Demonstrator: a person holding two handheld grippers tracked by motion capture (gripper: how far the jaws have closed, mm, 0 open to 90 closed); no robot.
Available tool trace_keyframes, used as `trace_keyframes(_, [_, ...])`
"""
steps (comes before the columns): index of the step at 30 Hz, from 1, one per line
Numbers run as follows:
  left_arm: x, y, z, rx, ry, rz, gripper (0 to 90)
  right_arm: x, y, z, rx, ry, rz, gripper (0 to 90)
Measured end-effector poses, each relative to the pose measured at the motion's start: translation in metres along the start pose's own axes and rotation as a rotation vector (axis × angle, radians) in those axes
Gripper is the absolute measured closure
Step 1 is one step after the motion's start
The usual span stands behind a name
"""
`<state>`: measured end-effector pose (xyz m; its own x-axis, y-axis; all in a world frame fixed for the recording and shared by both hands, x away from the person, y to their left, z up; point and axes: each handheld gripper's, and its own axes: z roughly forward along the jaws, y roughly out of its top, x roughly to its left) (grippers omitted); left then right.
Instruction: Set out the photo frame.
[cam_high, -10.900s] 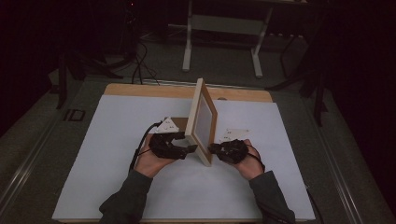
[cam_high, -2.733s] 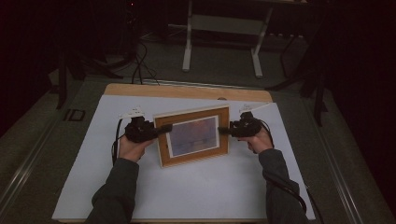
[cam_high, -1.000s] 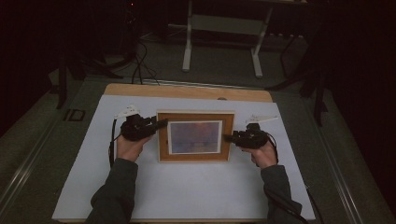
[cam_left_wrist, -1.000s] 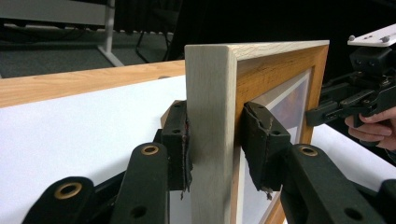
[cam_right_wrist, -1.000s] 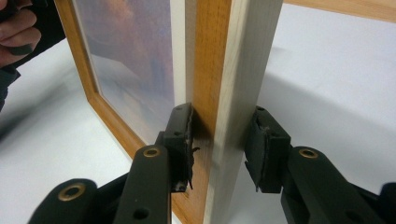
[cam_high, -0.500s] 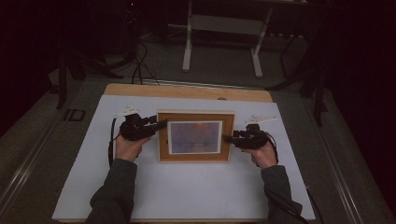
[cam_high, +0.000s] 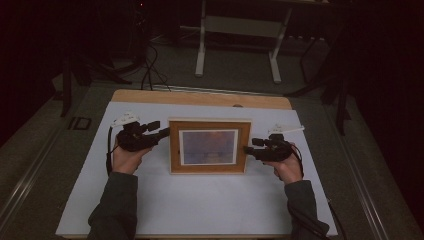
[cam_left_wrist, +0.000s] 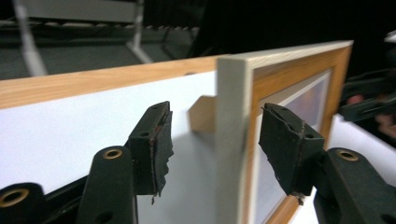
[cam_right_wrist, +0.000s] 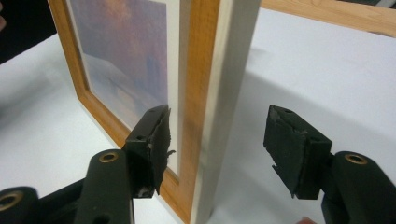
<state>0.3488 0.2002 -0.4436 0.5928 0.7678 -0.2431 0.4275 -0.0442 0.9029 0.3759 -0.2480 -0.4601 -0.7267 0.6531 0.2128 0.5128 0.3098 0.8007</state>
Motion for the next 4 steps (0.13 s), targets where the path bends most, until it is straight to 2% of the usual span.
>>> trace_keyframes(4, [-0.0029,0.0013,-0.0086,0.021,0.084,0.018,43.9,-0.0012,-0.004,-0.0047,0.03,-0.036,-0.017,41.7])
